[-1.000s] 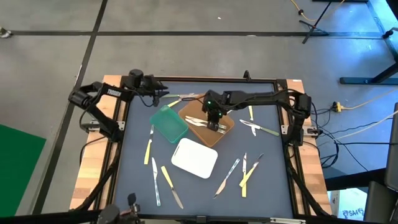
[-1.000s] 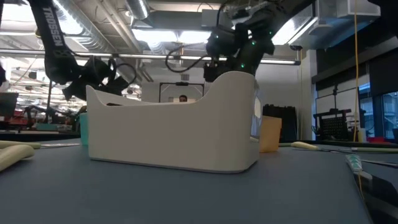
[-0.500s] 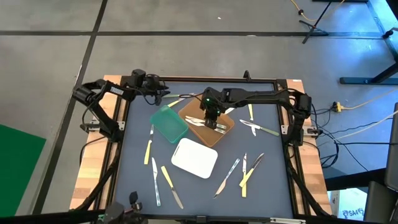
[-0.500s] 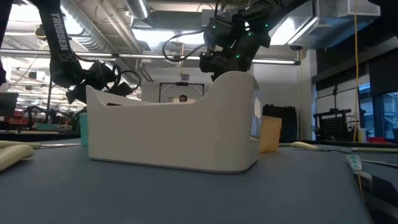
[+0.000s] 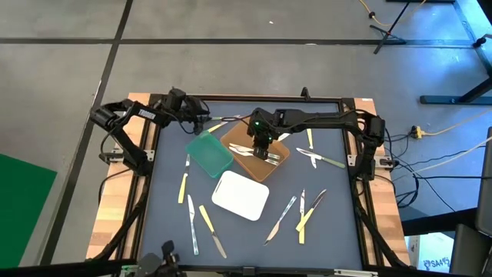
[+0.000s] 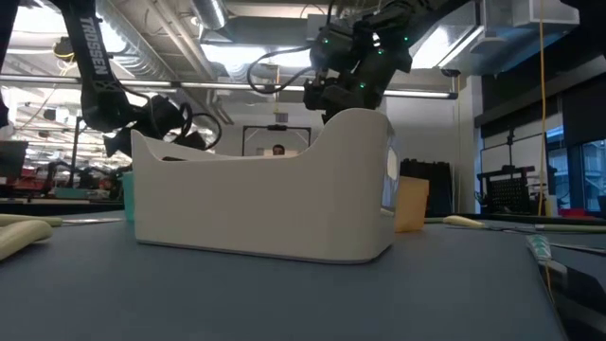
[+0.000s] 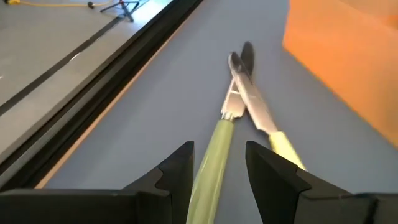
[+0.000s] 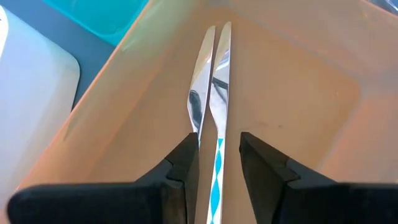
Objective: Sort silverware by color (type)
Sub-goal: Put the green table knife into the white bin
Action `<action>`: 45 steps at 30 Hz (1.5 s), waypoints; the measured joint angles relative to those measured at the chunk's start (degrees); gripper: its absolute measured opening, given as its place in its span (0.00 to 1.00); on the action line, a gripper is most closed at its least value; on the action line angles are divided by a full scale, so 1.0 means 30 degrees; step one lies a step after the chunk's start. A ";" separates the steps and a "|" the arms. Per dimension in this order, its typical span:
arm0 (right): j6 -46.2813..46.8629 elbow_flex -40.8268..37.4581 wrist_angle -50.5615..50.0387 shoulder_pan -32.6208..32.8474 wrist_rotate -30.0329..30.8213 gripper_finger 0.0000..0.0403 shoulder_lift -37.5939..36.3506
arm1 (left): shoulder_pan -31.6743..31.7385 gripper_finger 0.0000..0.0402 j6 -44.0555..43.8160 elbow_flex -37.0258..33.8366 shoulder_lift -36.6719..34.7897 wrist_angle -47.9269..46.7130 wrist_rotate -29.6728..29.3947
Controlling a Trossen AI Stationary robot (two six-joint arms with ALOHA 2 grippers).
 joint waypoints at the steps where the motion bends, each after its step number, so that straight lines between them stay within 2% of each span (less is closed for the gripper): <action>1: -0.0004 0.0000 0.0000 0.0000 0.0001 0.26 0.0000 | -0.0012 0.35 -0.0073 0.0000 0.0000 -0.0044 -0.0310; 12: -0.0004 0.0000 0.0005 0.0000 -0.0004 0.26 0.0015 | -0.0019 0.35 -0.0385 -0.0022 0.0000 -0.1037 -0.0624; 32: -0.0012 0.0000 0.0015 0.0000 -0.0004 0.26 0.0022 | -0.0034 0.35 -0.0514 -0.0022 0.0000 -0.0849 -0.1119; 45: -0.0019 0.0007 0.0078 0.0000 -0.0004 0.26 0.0022 | -0.0012 0.35 -0.0600 -0.0021 0.0000 -0.0936 -0.2616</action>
